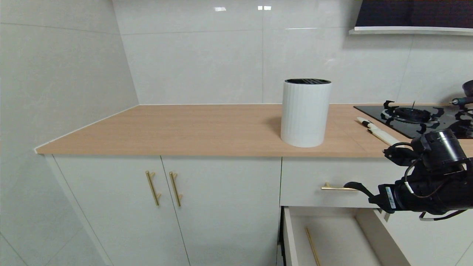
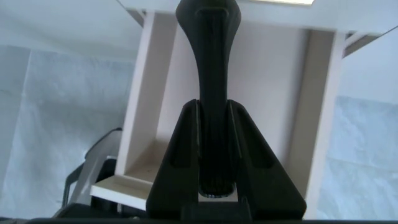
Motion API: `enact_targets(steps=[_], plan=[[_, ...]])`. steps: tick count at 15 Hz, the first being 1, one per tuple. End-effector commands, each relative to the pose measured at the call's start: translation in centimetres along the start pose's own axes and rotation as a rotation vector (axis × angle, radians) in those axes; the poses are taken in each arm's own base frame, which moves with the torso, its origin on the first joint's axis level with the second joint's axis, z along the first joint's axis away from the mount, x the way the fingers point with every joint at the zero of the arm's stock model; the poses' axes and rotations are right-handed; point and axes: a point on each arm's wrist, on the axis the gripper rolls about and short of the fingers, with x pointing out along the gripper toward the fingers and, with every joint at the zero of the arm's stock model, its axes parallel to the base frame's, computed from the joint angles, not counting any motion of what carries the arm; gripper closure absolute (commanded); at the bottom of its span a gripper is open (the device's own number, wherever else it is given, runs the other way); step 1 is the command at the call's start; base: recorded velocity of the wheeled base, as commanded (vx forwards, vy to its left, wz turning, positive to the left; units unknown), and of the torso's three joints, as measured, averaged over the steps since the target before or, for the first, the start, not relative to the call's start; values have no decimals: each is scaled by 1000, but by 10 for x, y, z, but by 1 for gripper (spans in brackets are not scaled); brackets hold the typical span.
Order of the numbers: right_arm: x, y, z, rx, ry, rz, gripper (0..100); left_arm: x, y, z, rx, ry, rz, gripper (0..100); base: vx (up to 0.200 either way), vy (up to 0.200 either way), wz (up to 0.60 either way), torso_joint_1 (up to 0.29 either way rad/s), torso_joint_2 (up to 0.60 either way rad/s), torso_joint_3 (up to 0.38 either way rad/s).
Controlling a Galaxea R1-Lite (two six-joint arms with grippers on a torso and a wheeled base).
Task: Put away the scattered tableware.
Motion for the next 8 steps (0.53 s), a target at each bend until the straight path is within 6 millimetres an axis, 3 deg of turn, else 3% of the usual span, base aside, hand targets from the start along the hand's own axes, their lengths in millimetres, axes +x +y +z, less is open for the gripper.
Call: enact_targets(steps=[1,8], plan=[[5,-1,-1,2,16,-2,100,0,0,0,0,0,0,0,0,0,0,-183,471,290],[9,-1,-2,1,33,-6,100,0,0,0,0,0,0,0,0,0,0,-149,461,303]])
